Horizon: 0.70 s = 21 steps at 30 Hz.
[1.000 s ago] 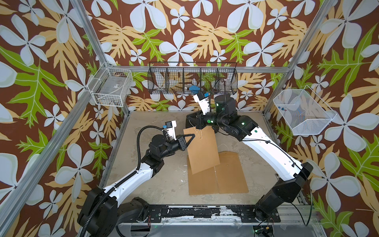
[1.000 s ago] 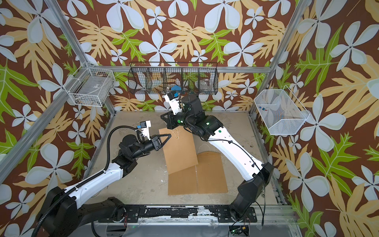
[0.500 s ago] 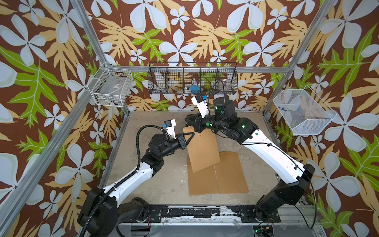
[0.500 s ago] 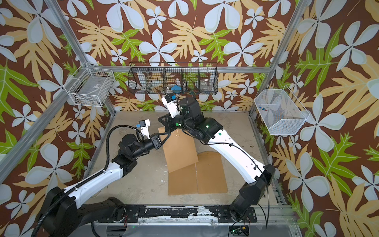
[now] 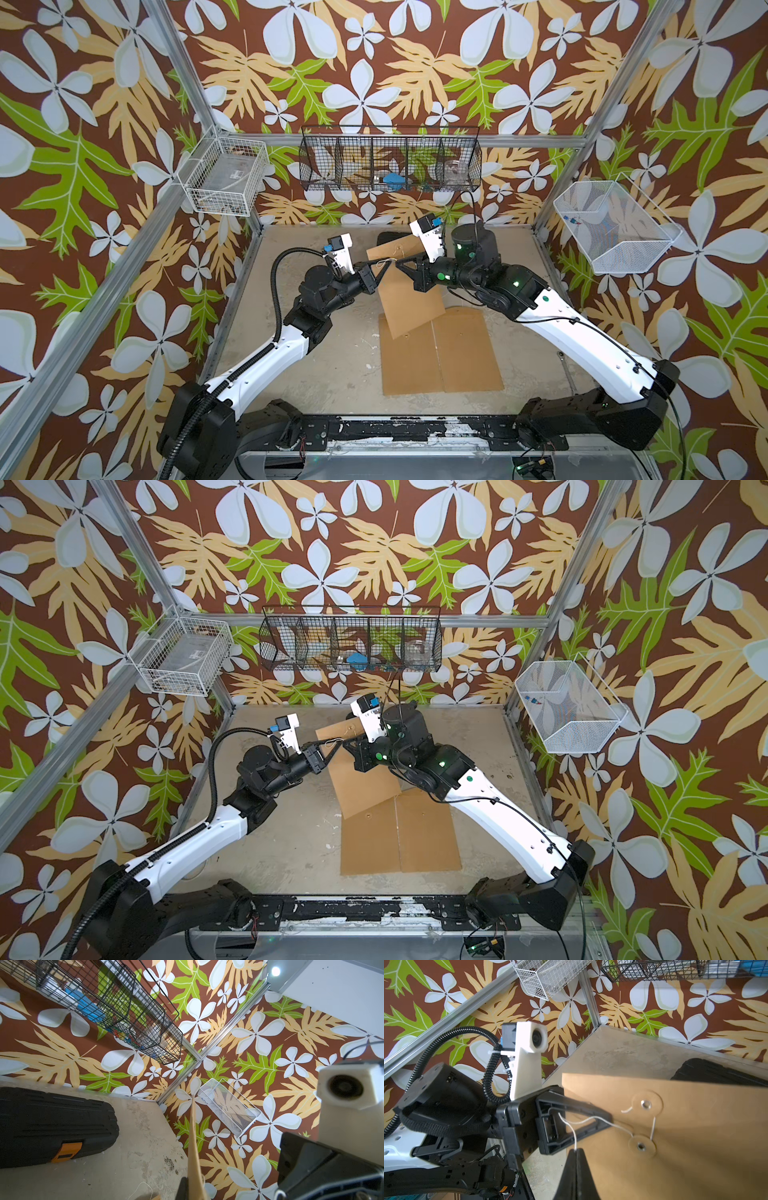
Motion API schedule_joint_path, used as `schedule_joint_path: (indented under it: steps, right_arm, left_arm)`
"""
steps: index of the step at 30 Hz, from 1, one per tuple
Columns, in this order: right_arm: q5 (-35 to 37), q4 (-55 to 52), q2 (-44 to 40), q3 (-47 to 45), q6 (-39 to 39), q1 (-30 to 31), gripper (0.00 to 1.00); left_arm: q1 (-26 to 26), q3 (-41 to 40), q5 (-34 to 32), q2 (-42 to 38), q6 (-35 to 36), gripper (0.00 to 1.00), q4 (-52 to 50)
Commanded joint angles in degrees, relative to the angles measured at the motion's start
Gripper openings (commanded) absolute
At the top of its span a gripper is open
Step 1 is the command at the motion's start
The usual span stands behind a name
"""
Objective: Open the file bag
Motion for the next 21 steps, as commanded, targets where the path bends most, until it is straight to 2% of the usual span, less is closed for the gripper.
schedule_joint_path:
  steps: [1, 9, 21]
  right_arm:
    - [1.77, 1.62, -2.89, -3.1, 1.83, 0.07, 0.0]
    - [4.43, 0.92, -8.88, -11.27, 3.79, 0.07, 0.0]
    - [7.0, 1.38, -10.43, -17.24, 4.46, -0.41, 0.0]
  left_arm:
    - [1.01, 0.5, -1.39, -0.74, 0.02, 0.0, 1.32]
    - [3.47, 1.78, -1.48, -1.43, -0.14, 0.0, 1.0]
    - [4.52, 2.43, -1.54, -1.91, 0.53, 0.0, 0.23]
